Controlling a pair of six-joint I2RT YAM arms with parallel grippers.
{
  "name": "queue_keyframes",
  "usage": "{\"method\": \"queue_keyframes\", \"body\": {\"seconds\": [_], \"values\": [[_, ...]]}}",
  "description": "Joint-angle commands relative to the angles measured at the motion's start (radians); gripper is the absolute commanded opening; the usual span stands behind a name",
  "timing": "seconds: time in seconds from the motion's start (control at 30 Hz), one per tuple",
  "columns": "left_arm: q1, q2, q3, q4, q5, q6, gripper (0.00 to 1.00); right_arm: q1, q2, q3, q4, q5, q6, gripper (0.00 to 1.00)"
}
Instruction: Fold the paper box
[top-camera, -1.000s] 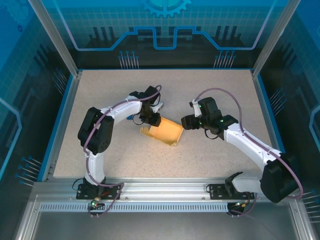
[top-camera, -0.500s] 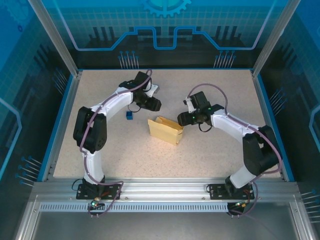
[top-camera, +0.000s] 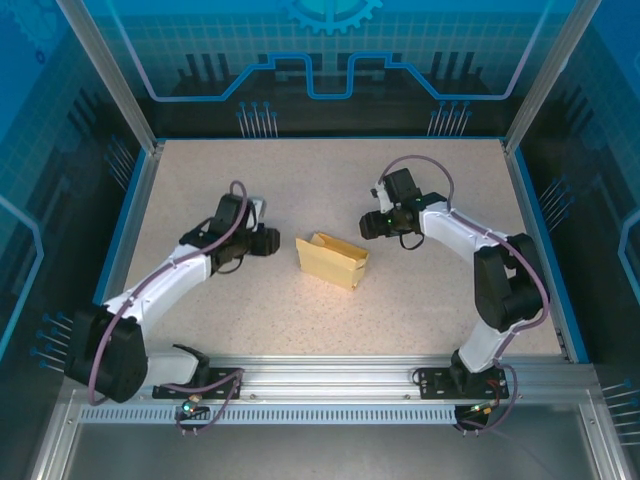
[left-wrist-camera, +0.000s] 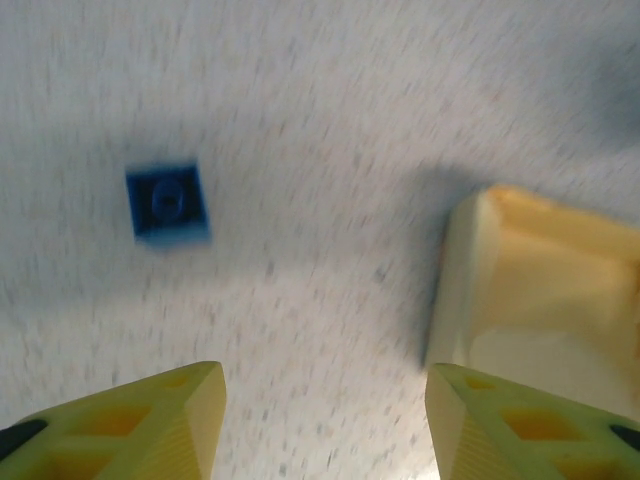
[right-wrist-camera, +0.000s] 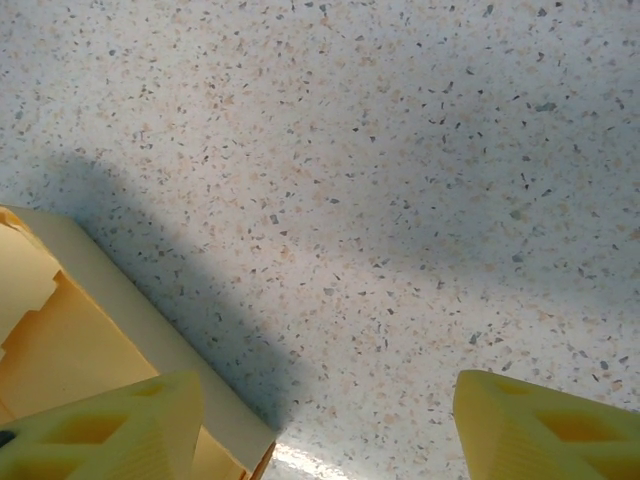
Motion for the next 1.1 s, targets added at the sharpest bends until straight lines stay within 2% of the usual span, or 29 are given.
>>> {"method": "queue_keyframes", "body": {"seconds": [0.0,0.2,0.57,0.83,1.07], "values": [[-0.017,-0.044,-0.104,0.035,0.039,-0.095,0.55,-0.012,0.044,0.038,-0.041,0.003,-0.021,0.68],[-0.159,-0.020,-0.230,0.222,0.076,-0.179,0.55,-0.012,0.080,0.054,-0.086,0.036,-0.037,0.68],[-0.198,0.153,-0.236,0.540,0.057,-0.284,0.54,-0.018,0.048,0.057,-0.143,0.117,-0.057,0.67],[-0.198,0.342,-0.058,0.592,0.052,-0.250,0.55,-0.060,-0.017,0.008,-0.167,0.116,-0.044,0.68],[-0.198,0.555,0.199,0.581,0.108,-0.233,0.55,-0.107,-0.089,-0.104,-0.163,0.091,-0.009,0.67]]}}
